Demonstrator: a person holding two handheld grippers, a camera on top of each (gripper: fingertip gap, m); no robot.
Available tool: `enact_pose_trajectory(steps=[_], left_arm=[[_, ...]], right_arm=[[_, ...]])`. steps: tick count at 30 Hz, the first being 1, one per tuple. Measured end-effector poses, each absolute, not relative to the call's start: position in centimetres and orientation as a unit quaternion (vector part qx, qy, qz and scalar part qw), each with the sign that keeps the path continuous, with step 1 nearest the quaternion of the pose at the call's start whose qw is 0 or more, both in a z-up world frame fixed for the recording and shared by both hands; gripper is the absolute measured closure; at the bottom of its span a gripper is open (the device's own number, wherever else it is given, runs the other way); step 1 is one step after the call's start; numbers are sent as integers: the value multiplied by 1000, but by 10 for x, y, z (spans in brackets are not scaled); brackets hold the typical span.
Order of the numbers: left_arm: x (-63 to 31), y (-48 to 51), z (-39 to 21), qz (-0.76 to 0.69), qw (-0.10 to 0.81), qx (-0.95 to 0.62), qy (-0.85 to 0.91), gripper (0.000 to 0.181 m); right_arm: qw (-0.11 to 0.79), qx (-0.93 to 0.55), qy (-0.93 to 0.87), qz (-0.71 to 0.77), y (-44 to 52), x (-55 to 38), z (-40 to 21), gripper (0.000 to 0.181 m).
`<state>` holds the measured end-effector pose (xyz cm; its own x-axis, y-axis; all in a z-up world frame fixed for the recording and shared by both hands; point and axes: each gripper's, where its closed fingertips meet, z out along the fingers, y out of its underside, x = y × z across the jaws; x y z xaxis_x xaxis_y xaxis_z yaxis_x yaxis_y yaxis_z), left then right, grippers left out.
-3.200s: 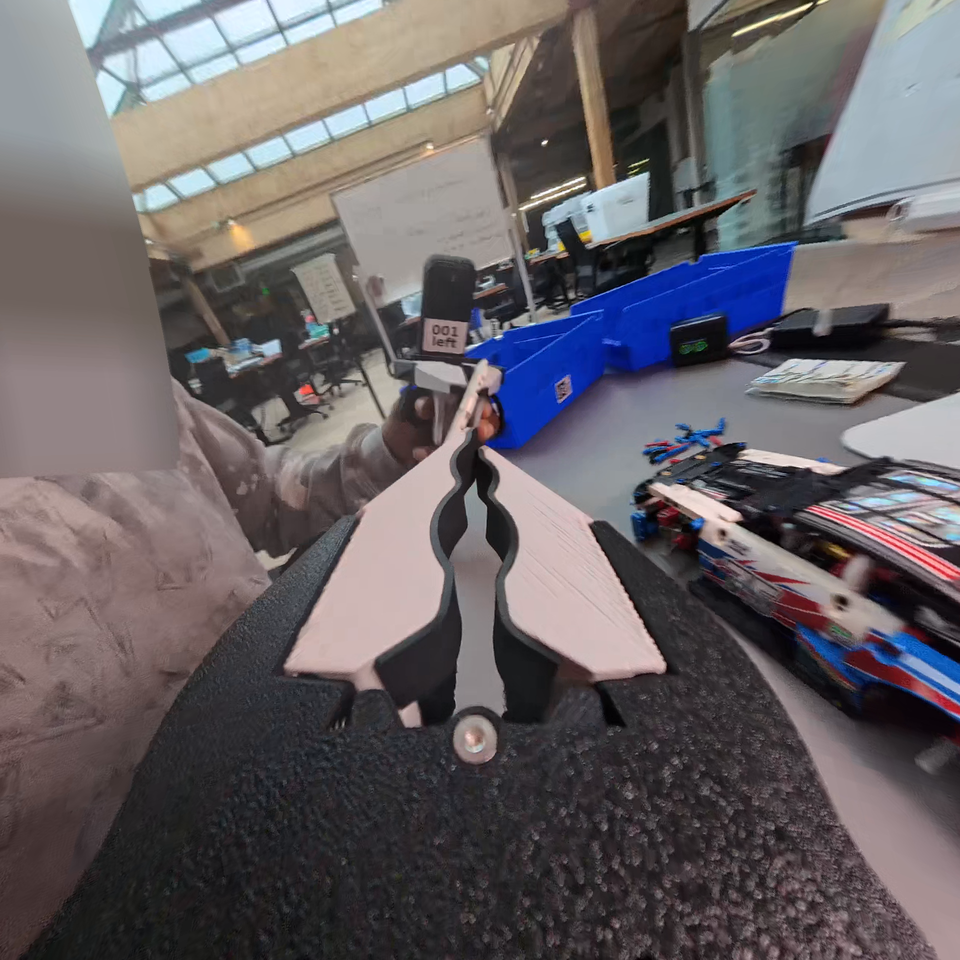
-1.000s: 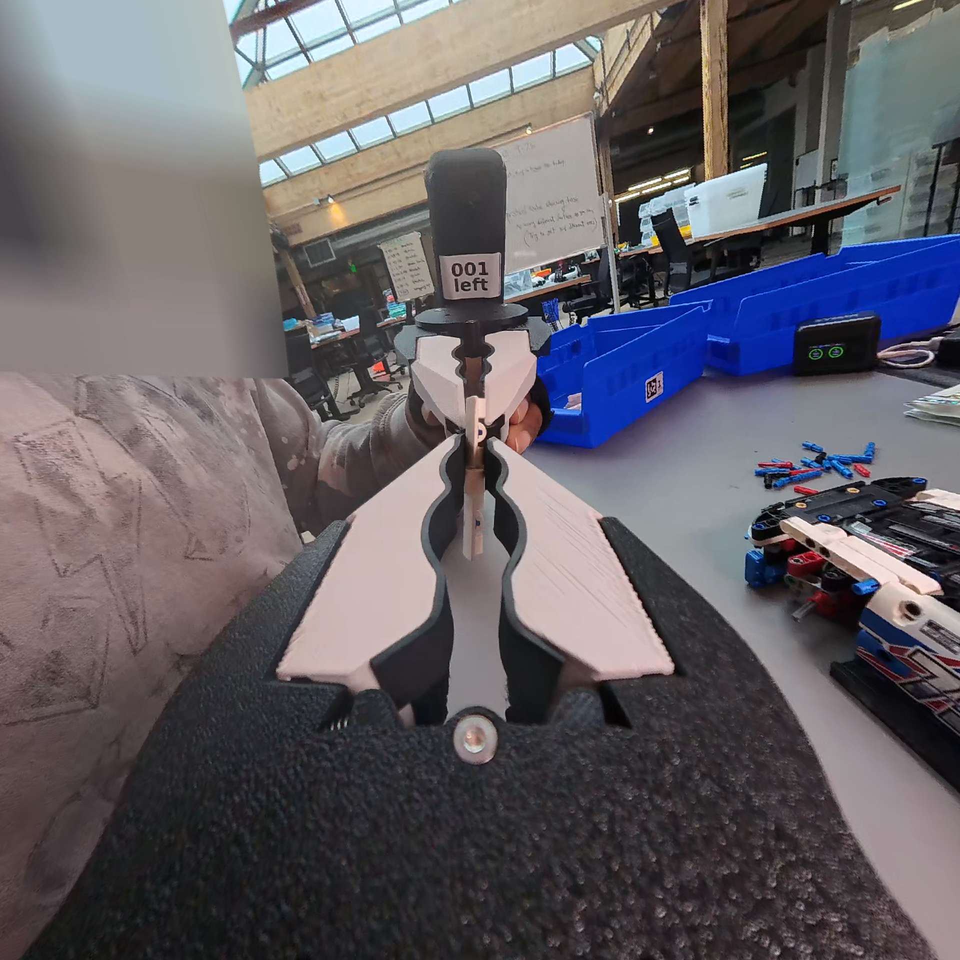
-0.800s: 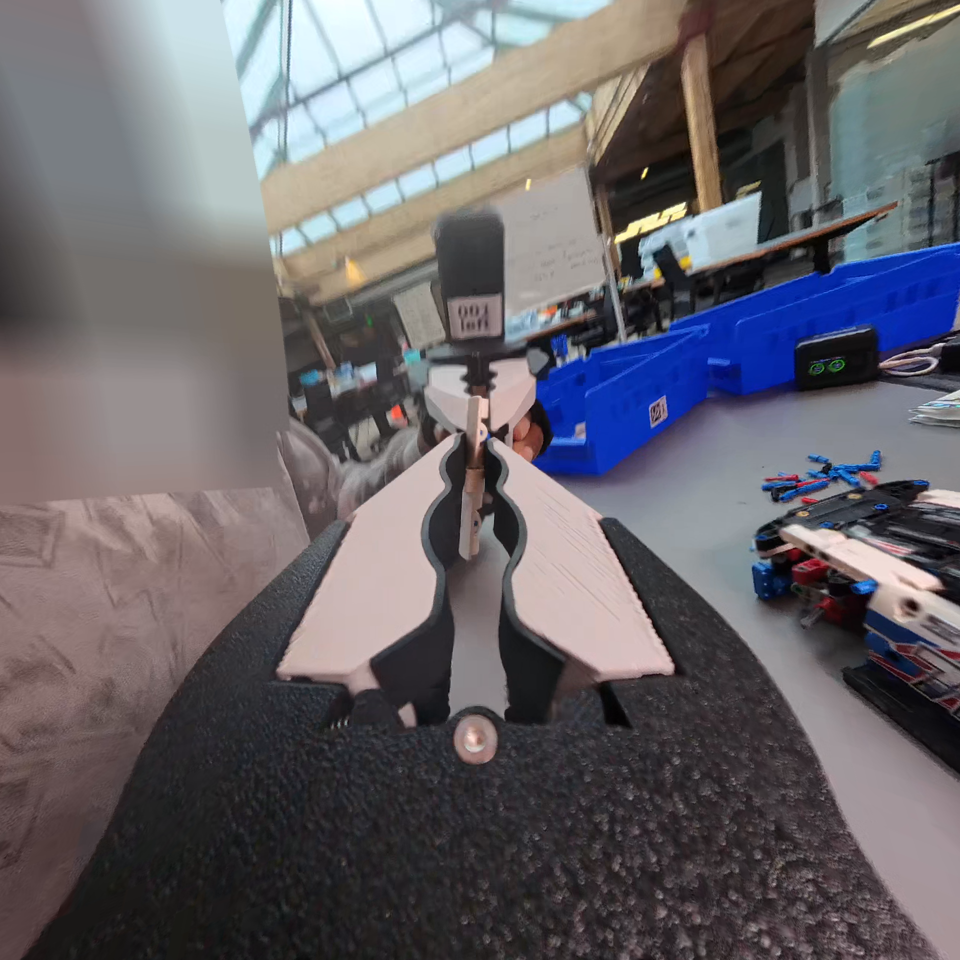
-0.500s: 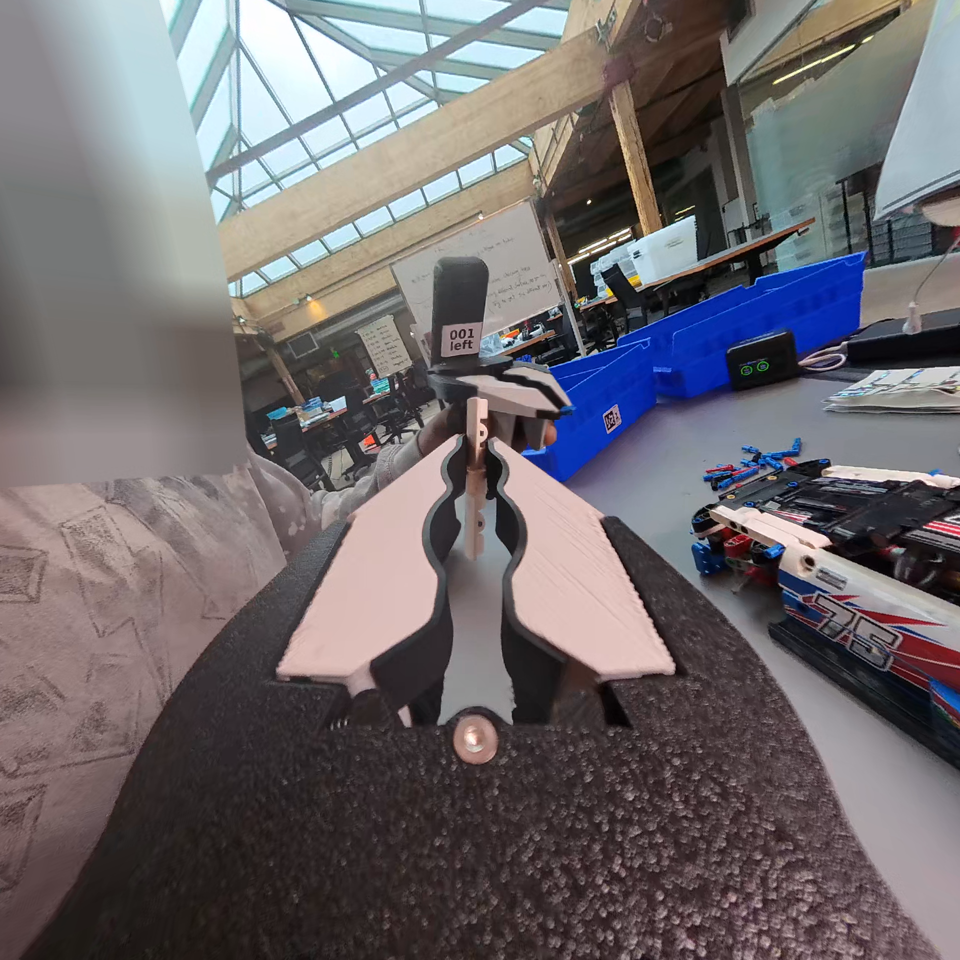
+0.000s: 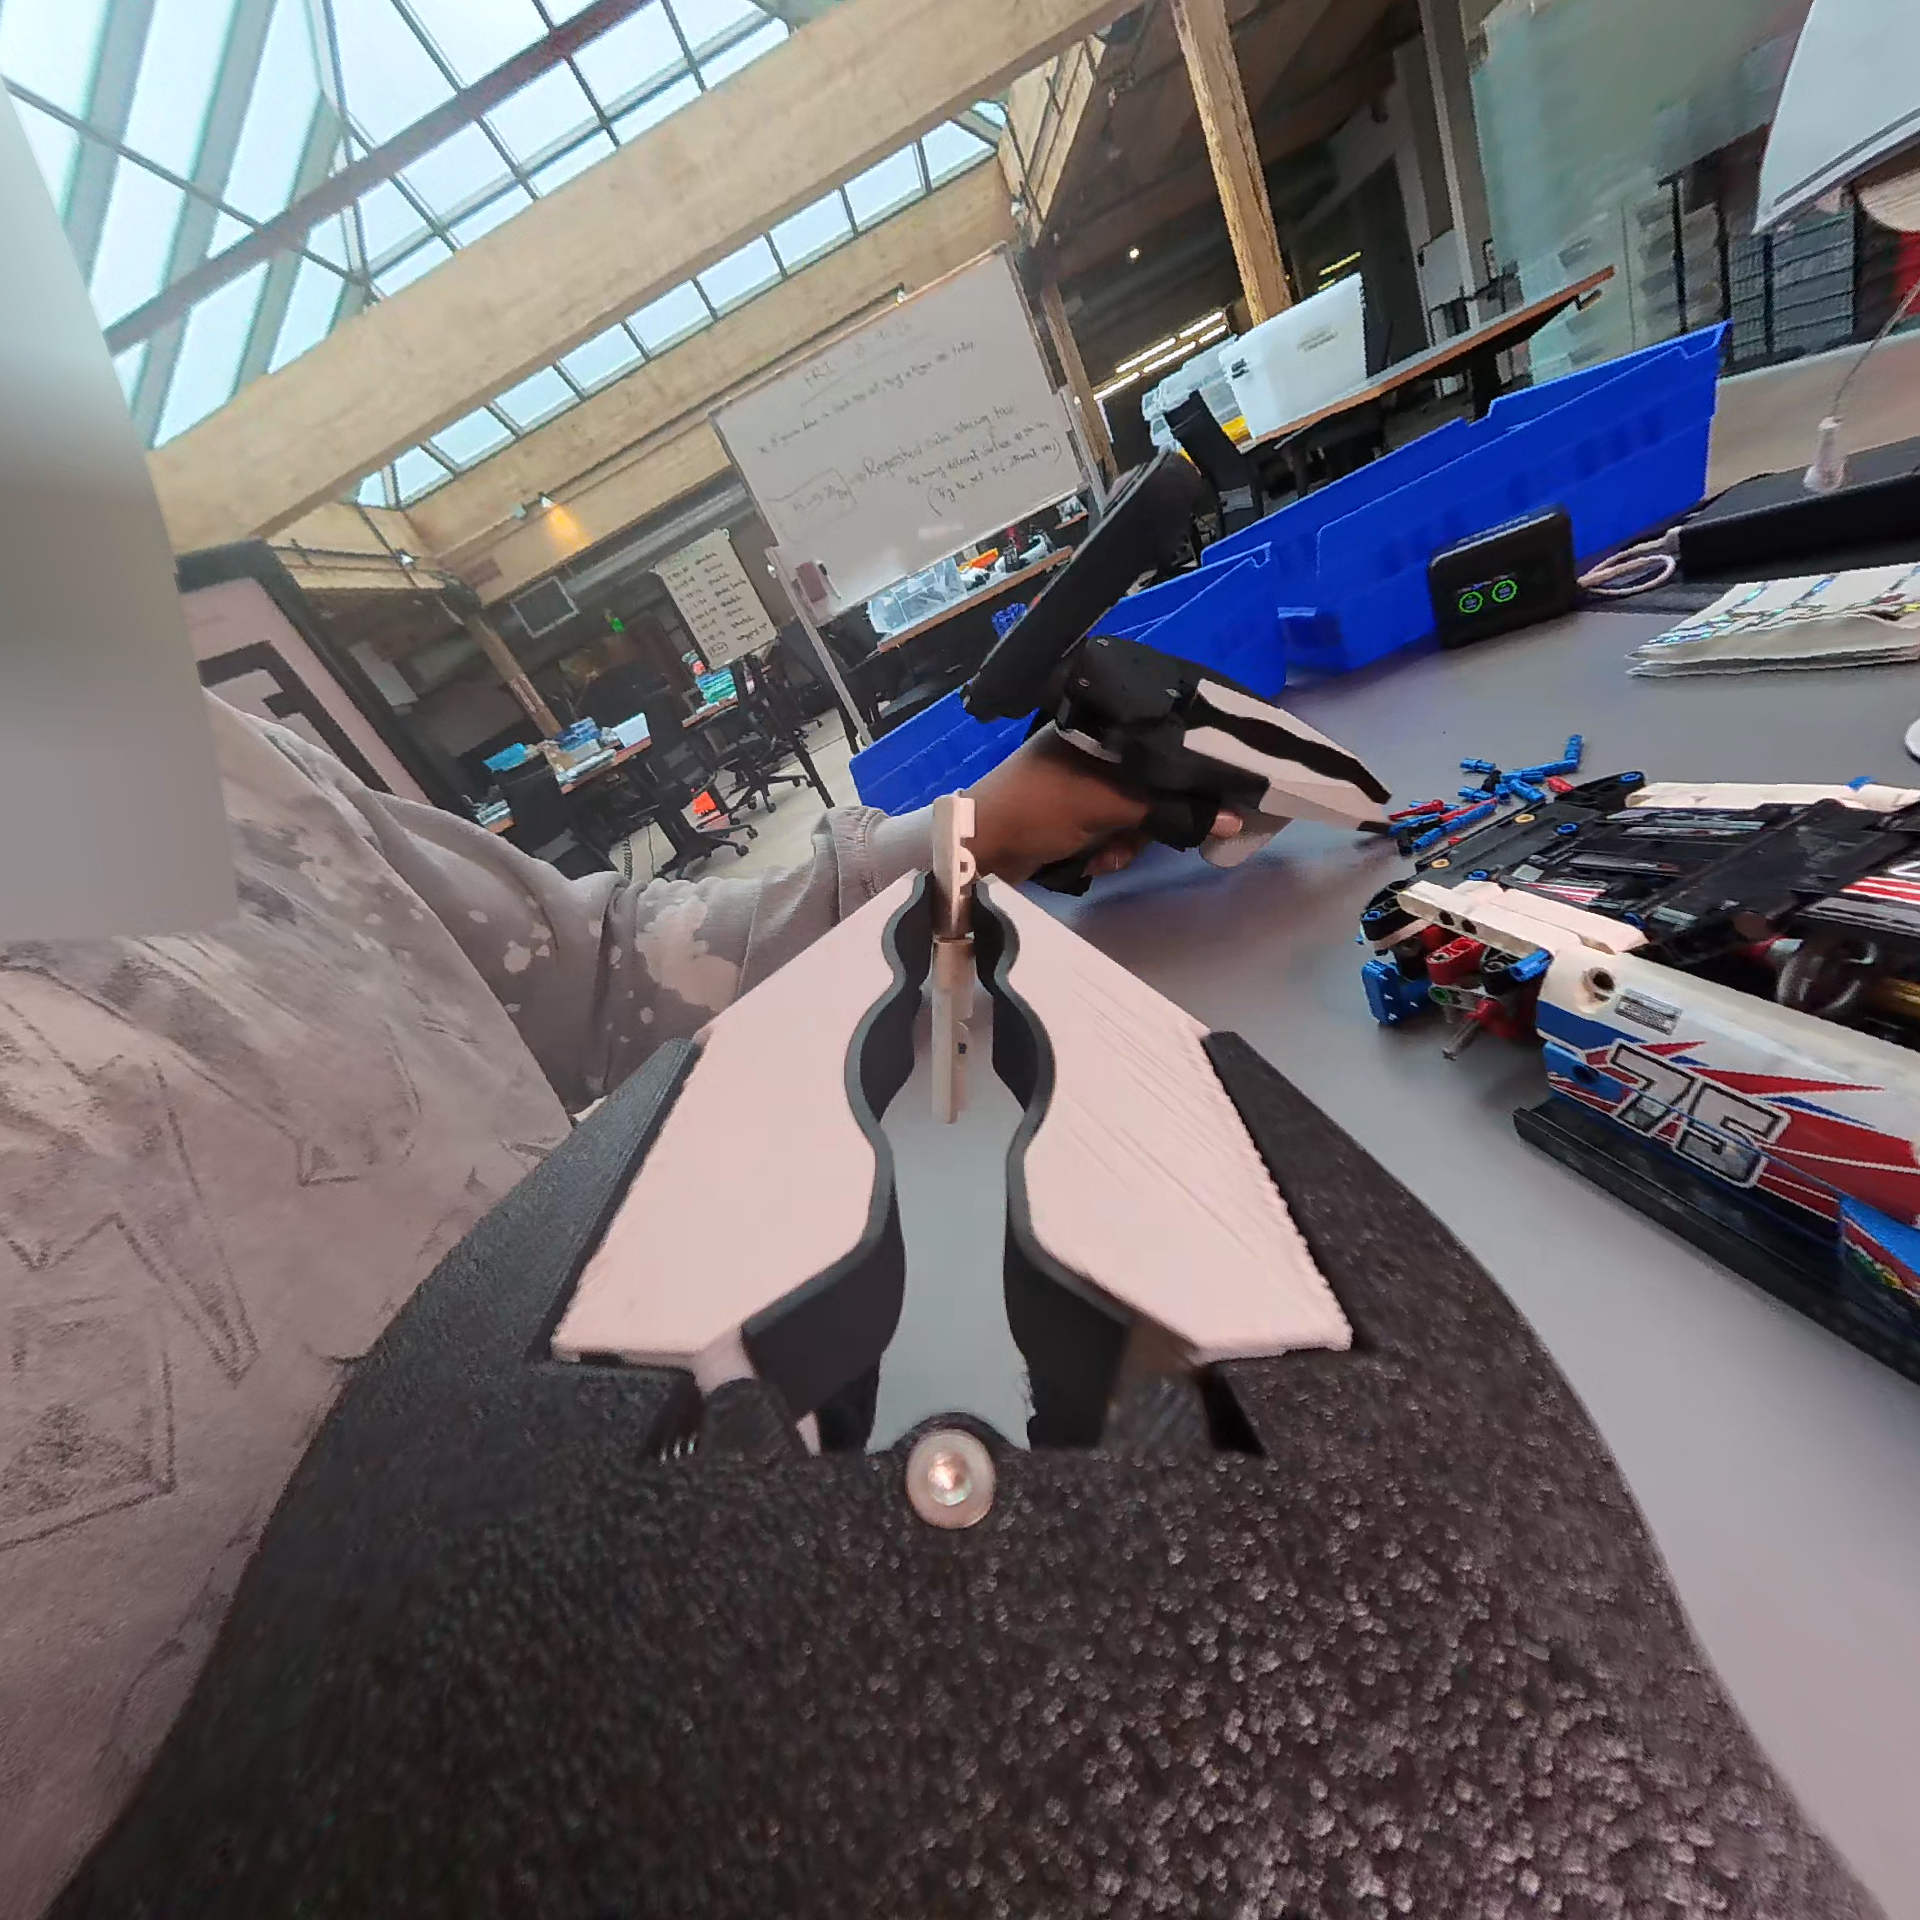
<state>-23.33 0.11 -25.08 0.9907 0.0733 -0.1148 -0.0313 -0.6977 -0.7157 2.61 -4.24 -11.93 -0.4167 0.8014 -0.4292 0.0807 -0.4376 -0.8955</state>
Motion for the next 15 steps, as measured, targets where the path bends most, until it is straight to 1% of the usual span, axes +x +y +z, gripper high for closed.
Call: enact_pose_trajectory(steps=[3,6,8,10,13,15], left_arm=[[-230,1,-246,54,402,-914,-12,157],[-211,1,-216,-1,465,-885,5,154],[-175,-2,-189,-95,509,-854,53,155],[-121,-15,-166,-237,527,-809,108,156],[-46,-34,-143,-418,515,-734,145,154],[-6,-43,-143,-477,485,-713,166,152]], right_arm=[[257,-480,-463,699,-40,26,-121,176],[262,-485,-464,693,-38,25,-123,175],[267,-493,-456,691,-34,23,-125,175],[268,-495,-440,700,-30,22,-123,175],[259,-500,-415,714,-26,19,-122,175],[249,-504,-402,722,-26,16,-123,176]])
